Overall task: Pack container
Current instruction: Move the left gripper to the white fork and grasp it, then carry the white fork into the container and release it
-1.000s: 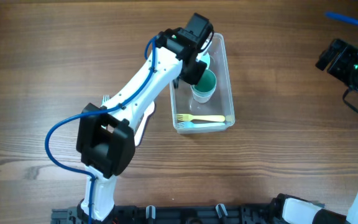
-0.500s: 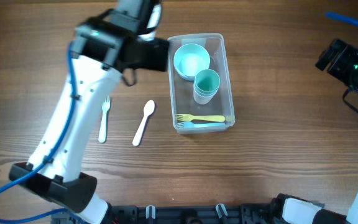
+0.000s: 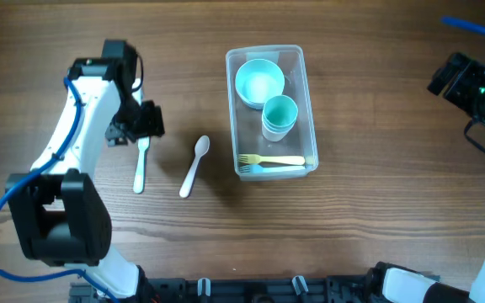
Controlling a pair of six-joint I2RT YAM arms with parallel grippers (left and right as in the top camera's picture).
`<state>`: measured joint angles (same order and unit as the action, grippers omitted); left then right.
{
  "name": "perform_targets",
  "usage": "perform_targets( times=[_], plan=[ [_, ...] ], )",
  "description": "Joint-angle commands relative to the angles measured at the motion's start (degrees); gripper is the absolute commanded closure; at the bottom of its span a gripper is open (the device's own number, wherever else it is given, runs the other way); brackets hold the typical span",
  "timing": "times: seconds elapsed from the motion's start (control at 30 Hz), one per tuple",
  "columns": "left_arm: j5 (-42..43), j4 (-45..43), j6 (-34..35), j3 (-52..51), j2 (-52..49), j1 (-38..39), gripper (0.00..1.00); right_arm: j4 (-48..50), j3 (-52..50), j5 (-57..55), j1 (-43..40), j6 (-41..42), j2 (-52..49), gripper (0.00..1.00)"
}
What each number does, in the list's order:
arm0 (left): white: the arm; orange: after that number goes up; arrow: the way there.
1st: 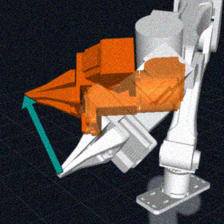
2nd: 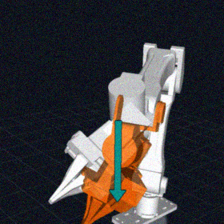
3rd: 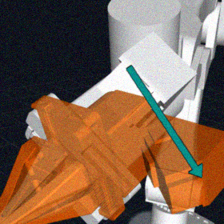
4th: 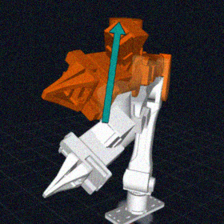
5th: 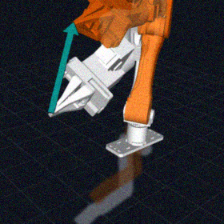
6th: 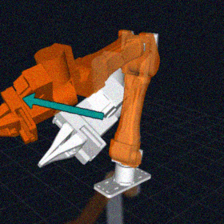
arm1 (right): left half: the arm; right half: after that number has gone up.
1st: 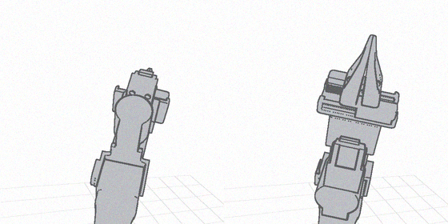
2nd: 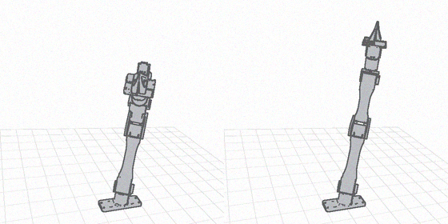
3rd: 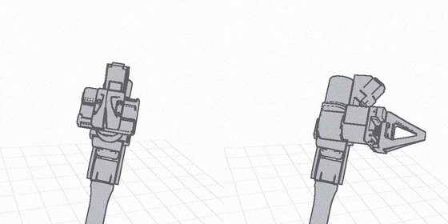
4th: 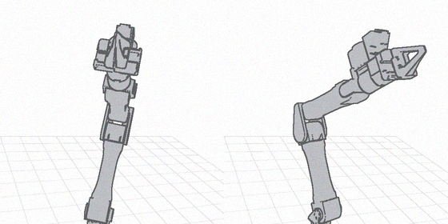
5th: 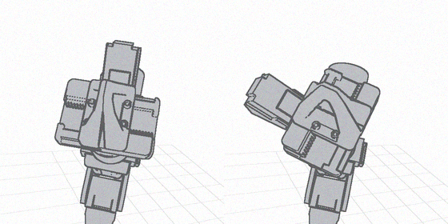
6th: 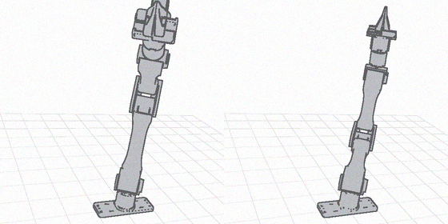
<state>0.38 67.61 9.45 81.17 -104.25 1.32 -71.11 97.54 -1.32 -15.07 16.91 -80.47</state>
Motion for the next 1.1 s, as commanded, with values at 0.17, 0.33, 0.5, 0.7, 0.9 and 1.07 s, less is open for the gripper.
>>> perform_targets(
  times=[0.17, 0.33, 0.5, 0.7, 0.9, 1.07],
  plan=[
    [1.49, -18.34, -5.38, -18.43, 0.28, -4.04, 0.29, 0.15, -0.55, 0.26, -0.07, 1.14, -0.33, 0.0],
    [1.49, -24.11, -10.78, -20.5, 0.24, -4.07, 0.42, 0.31, -0.55, 0.26, -0.07, 1.14, -0.31, 0.0],
    [1.29, -25.68, -12.28, -20.96, -0.13, -4.07, 0.48, 0.31, -0.55, 0.26, -0.07, 1.11, -0.31, 0.0],
    [1.27, -25.66, -12.55, -20.98, -0.13, -4.07, 0.57, 0.31, -0.55, 0.26, -0.07, 1.14, -0.31, 0.0],
    [1.27, -26.64, -13.81, -21.0, -1.66, -4.07, 0.58, 0.31, -0.55, 0.26, -0.07, 1.14, -0.33, 0.0],
    [1.29, -26.43, -15.26, -21.03, -3.41, -4.07, 0.74, 0.31, -0.55, 0.26, -0.07, 1.14, -0.31, 0.0]
  ],
)
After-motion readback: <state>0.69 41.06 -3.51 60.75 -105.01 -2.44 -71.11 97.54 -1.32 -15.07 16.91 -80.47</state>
